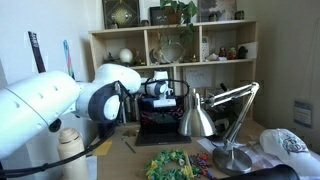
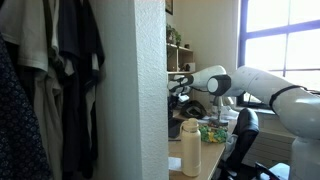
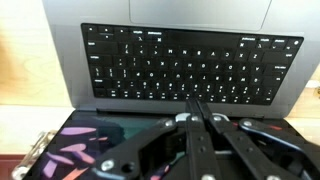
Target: Turn on the laptop
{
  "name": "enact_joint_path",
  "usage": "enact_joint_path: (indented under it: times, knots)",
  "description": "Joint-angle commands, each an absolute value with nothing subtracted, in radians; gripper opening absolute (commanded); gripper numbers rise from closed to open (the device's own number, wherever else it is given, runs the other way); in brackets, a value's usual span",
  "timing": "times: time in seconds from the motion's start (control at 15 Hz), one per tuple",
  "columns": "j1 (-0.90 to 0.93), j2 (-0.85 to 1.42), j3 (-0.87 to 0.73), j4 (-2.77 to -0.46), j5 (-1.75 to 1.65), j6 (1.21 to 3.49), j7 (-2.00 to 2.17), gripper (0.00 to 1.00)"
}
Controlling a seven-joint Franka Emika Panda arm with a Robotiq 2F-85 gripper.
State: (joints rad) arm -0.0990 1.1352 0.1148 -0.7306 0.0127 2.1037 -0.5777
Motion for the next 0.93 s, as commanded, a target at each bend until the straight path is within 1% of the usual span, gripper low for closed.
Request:
enact_joint_path:
  times: [0.0,0.33,0.87]
  knots:
    - [-0.07,0.956,0.063,-0.892,-0.039,2.047,-0.504,0.06]
    - [-0.068,0.757,0.074,-1.079,-0.057,2.01,-0.527,0.06]
    - [-0.055,0.457,0.074,-1.393,-0.098,2.063,-0.523,0.07]
